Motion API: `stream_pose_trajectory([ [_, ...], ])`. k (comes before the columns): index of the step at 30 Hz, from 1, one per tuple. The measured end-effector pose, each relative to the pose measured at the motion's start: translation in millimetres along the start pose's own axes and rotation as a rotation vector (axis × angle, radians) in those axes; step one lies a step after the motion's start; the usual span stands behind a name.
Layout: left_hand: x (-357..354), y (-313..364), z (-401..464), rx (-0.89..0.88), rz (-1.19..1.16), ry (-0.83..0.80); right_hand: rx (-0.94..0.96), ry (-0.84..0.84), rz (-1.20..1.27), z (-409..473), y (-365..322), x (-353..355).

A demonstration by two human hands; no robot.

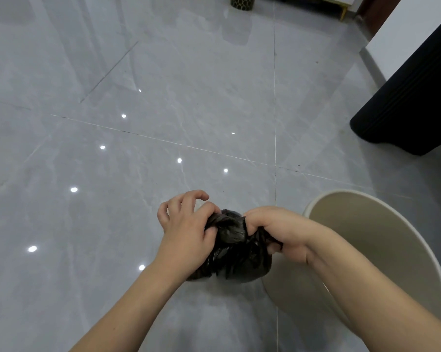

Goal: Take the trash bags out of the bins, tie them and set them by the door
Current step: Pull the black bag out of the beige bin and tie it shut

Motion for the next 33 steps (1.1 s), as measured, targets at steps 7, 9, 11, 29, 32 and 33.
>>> stream_pose_trajectory([
  [7, 16, 1, -7, -0.101, -0.222, -0.015, -0.054, 0.087, 0.151, 2, 1, 7],
  [9, 17, 2, -13, -0.087, -0.312, -0.099, -0.046, 0.112, 0.181, 3, 2, 8],
  [11, 13, 2, -18, -0.032, -0.327, -0.152, -0.029, 0.11, 0.195, 5, 2, 7],
  [29, 9, -102, 42, 1.308, -1.584, -0.268, 0.23, 0.565, -0.682, 15, 41, -22],
  [32, 11, -124, 44, 1.275, -1.512, -0.196, 0.224, 0.462, -0.831, 15, 52, -38],
  [33, 9, -122, 43, 1.212, -1.463, -0.175, 0.218, 0.413, -0.877, 16, 53, -42],
])
Point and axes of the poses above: each hand's wrist, its own z-axis towards the middle knuckle, its own x-axis out of the back of the hand, y = z × x, the point moved 3 cm from there along z, towards the middle knuckle, and after that the axes turned 15 degrees about x, right-handed, at the moved point
